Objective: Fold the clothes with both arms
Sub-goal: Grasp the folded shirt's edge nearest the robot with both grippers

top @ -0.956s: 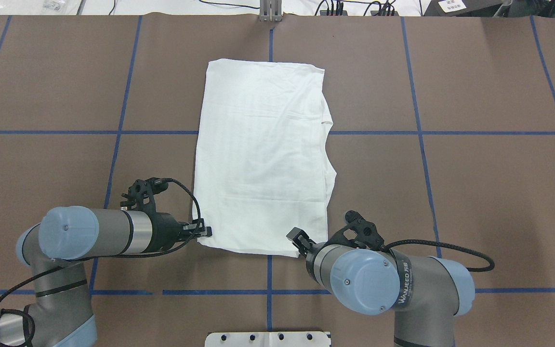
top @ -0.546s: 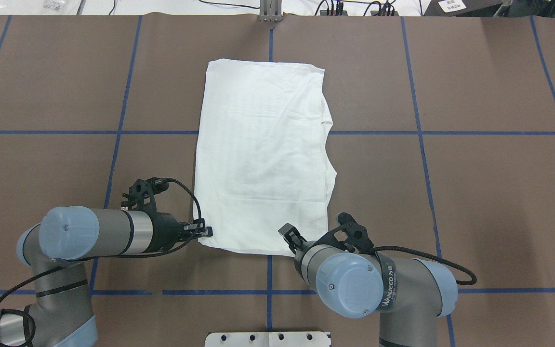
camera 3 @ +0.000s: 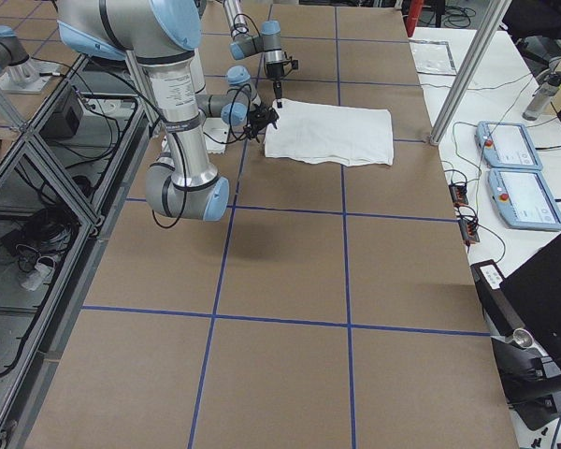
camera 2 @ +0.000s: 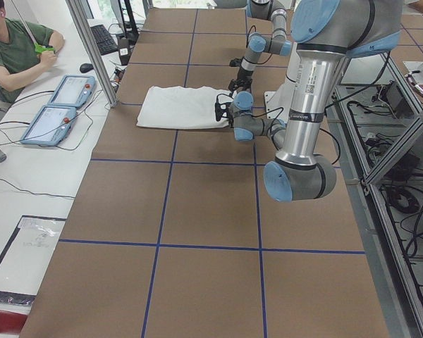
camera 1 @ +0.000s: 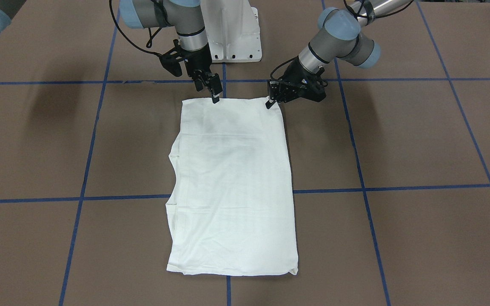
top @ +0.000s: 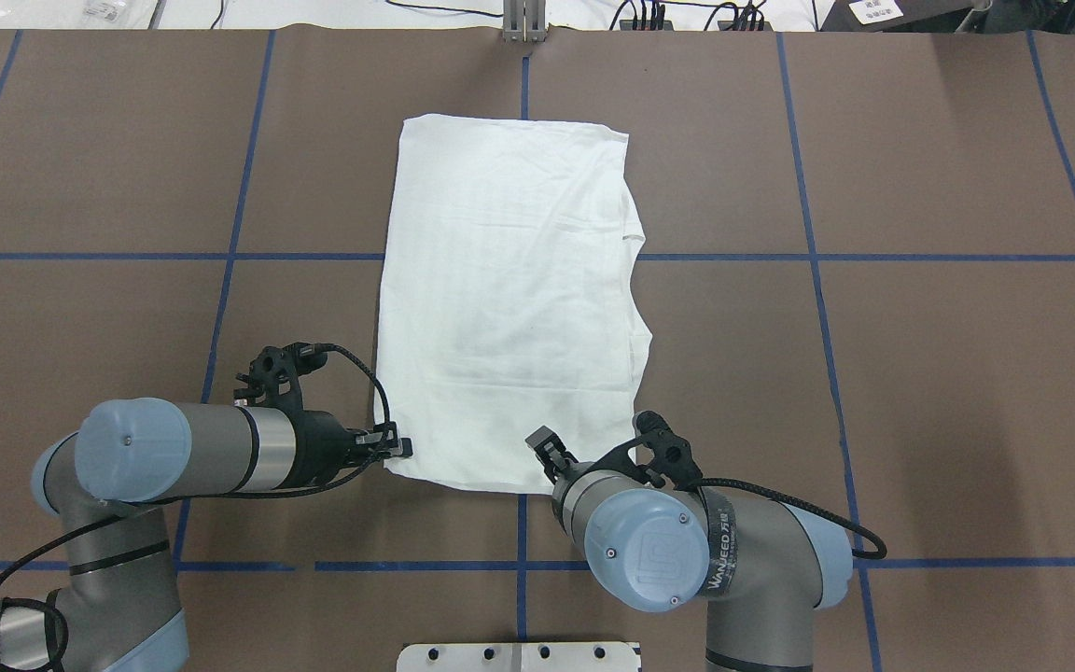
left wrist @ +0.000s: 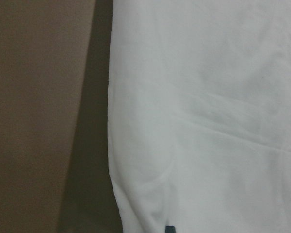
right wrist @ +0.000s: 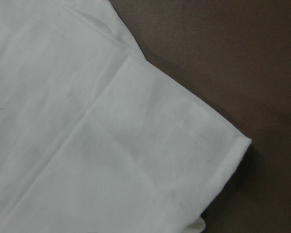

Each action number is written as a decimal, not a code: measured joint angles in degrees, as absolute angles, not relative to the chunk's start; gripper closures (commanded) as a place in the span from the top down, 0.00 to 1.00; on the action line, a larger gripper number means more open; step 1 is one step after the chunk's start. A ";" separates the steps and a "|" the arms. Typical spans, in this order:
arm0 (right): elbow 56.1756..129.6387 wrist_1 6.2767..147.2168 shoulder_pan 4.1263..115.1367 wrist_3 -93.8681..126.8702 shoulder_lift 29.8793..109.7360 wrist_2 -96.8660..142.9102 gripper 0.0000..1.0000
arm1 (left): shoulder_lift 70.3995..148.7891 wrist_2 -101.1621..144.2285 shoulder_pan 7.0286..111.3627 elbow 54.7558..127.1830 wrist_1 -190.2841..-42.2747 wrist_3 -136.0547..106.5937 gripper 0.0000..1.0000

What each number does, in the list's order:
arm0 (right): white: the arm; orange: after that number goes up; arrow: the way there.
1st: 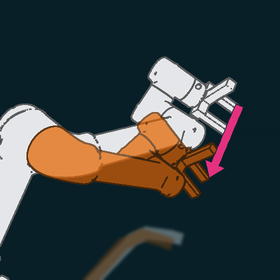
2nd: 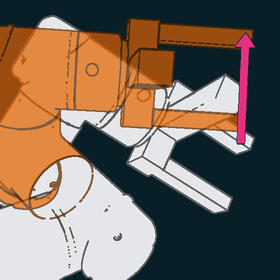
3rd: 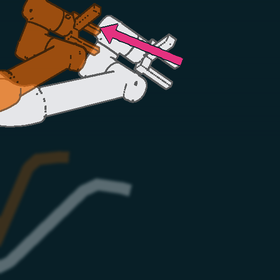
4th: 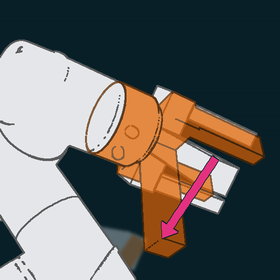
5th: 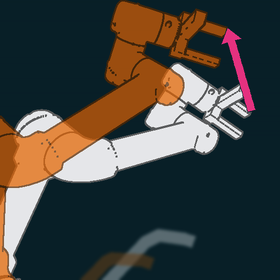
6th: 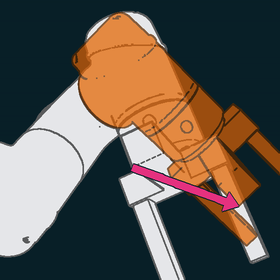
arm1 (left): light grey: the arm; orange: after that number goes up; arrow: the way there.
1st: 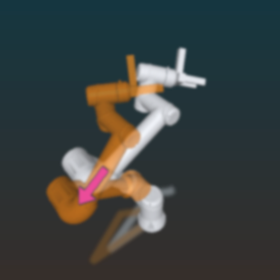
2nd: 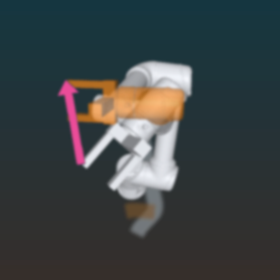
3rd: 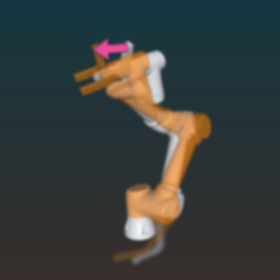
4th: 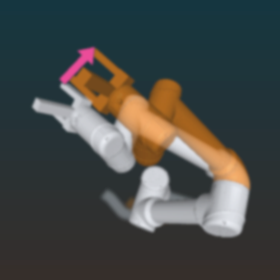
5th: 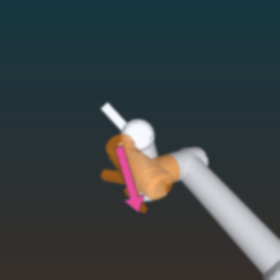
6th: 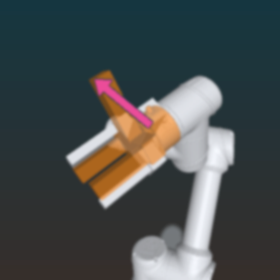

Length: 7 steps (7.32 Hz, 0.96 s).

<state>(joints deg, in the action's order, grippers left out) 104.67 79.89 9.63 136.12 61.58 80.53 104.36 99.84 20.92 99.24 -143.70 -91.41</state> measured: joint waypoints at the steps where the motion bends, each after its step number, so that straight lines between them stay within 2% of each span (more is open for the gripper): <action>1: 103.87 79.94 9.61 136.68 61.21 80.47 0.95 | 104.34 99.84 20.92 99.28 -143.70 -91.41 0.00; 3: 102.76 80.03 9.63 137.06 60.85 80.40 0.83 | 104.33 99.84 20.92 99.31 -143.70 -91.41 0.00; 7: 102.40 80.84 9.74 137.05 60.52 79.68 0.83 | 104.33 99.84 20.92 99.32 -143.70 -91.41 0.00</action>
<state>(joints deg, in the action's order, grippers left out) 102.40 80.84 9.74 137.05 60.52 79.68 104.33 99.84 20.92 99.32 -143.70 -91.41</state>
